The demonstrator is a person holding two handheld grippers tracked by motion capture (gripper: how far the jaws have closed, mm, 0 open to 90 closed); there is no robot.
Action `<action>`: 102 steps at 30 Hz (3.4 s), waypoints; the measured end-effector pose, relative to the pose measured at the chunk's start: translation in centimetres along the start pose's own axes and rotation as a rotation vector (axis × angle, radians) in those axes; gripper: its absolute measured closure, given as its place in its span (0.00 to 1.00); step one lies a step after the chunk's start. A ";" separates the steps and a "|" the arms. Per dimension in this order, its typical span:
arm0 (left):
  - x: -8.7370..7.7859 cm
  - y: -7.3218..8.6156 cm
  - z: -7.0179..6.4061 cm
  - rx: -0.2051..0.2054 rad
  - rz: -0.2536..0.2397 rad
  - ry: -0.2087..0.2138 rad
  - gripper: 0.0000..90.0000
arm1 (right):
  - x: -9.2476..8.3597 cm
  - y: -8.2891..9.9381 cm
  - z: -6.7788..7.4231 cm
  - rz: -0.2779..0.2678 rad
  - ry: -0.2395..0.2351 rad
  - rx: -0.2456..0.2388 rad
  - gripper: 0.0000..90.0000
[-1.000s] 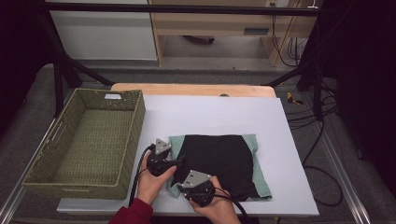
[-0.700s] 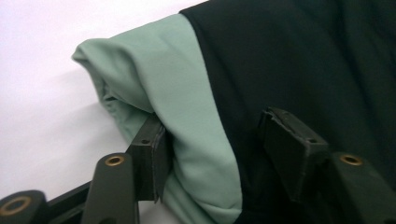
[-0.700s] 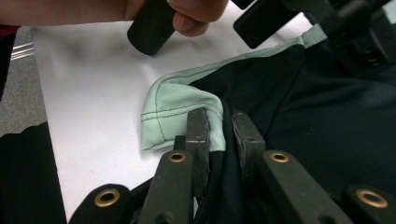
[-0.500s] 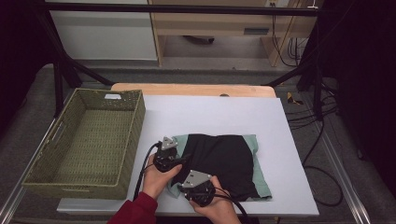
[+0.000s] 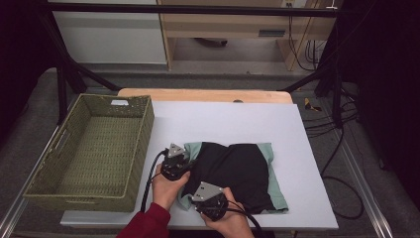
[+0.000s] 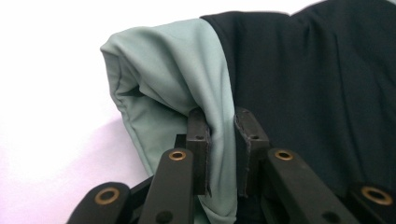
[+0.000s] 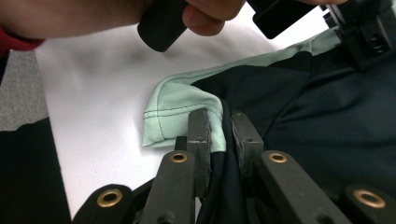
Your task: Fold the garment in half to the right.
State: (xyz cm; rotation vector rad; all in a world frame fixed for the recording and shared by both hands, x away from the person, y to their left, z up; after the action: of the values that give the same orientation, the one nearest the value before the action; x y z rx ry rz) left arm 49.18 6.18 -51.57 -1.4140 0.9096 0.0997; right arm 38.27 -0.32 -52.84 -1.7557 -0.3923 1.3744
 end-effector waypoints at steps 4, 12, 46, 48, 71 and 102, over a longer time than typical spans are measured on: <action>-0.3 -0.9 0.2 -0.002 -0.018 -0.017 0.89 | -0.9 -1.1 -0.2 -0.037 0.011 0.004 0.90; -1.0 -4.0 0.2 0.007 -0.052 -0.031 0.90 | -3.4 -3.2 -1.7 -0.120 0.039 0.023 0.90; -5.5 -12.7 3.1 -0.040 -0.184 -0.127 0.91 | -6.5 -11.9 -4.8 -0.268 0.050 0.050 0.91; -5.7 -12.7 3.2 -0.042 -0.184 -0.128 0.91 | -6.5 -12.1 -4.7 -0.268 0.051 0.047 0.91; -7.7 -13.1 5.0 -0.107 -0.228 -0.129 0.90 | -6.0 -14.1 -3.7 -0.281 0.039 0.030 0.91; -9.1 -12.7 6.8 -0.122 -0.236 -0.169 0.90 | -4.6 -15.4 -2.8 -0.298 0.010 0.049 0.90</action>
State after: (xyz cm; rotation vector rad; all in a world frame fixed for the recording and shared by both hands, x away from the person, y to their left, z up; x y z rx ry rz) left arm 53.46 13.45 -36.77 -1.5908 0.6008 0.0961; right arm 43.02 4.43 -37.98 -1.5900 -0.5841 1.1530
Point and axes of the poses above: each handheld gripper's, and its own axes: x roughly forward along the jaws, y roughly out of its underside, z roughly to its left, the point moved 8 cm from there along x, roughly forward along the jaws, and after that the axes turned 7 degrees about -y, right-handed, at the moved point
